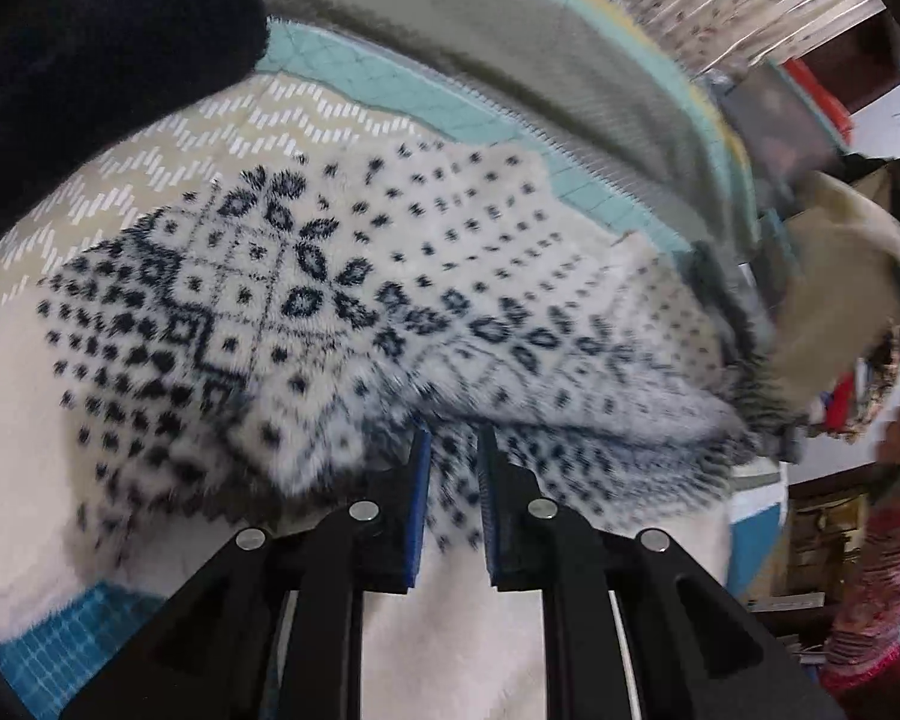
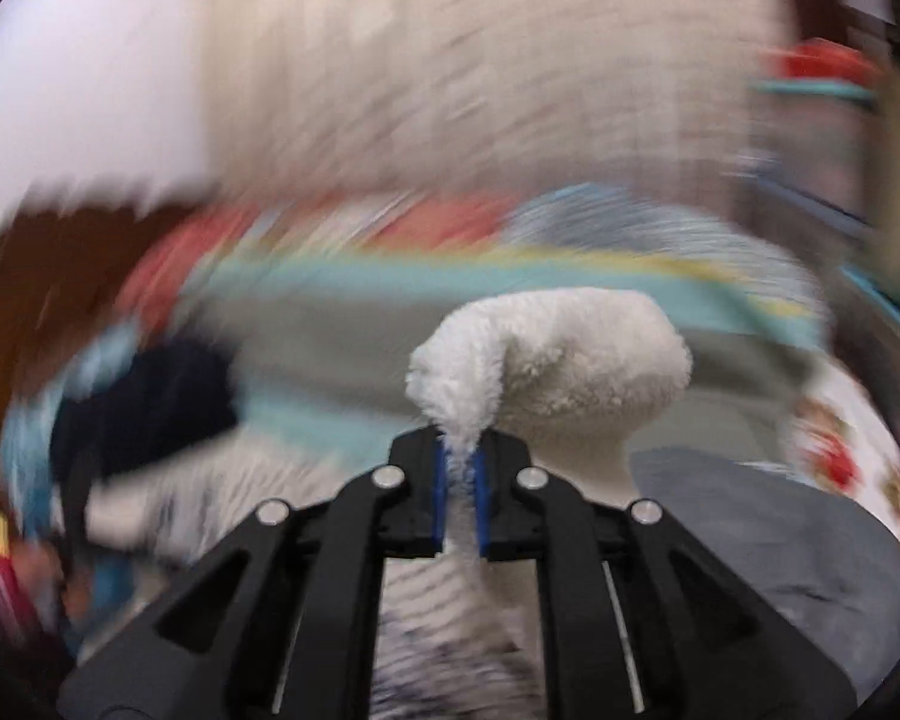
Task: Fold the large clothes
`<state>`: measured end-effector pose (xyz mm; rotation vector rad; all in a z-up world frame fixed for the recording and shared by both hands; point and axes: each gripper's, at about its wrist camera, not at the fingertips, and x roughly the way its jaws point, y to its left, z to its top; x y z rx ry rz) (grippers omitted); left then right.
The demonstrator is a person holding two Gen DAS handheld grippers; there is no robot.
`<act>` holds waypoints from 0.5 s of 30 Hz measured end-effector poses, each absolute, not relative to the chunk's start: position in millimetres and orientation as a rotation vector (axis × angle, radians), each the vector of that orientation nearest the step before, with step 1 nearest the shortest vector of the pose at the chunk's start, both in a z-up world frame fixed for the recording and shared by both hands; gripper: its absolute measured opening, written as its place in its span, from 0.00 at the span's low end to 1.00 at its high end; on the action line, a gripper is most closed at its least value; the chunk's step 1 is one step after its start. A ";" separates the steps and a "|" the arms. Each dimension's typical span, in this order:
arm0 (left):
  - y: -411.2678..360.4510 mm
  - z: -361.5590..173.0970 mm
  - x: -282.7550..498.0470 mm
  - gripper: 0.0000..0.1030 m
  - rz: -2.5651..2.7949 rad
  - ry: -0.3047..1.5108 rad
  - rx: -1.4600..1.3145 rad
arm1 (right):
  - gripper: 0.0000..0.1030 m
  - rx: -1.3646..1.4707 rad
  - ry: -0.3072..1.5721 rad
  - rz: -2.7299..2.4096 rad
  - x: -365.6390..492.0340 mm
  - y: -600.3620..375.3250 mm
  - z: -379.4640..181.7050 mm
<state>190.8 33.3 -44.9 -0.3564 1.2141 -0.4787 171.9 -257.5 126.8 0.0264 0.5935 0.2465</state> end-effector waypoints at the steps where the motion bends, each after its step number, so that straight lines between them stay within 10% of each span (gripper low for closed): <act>1: 37.6 -40.4 185.1 0.20 -0.489 1.201 -0.369 | 0.13 -0.024 0.641 0.310 182.9 -219.1 102.5; 2: 41.4 -36.5 180.3 0.20 -0.493 1.192 -0.379 | 0.20 -0.065 0.693 0.360 192.5 -183.8 74.8; 4: 45.9 -28.2 173.9 0.21 -0.497 1.182 -0.389 | 0.71 -0.110 0.811 0.424 204.4 -133.1 20.9; 8: 51.2 -19.5 166.5 0.21 -0.503 1.171 -0.366 | 0.71 -0.185 0.964 0.514 191.1 -95.4 -42.1; 15: 12.8 -7.6 191.3 0.21 -0.605 1.102 -0.315 | 0.76 0.262 0.745 0.332 135.0 -268.9 33.9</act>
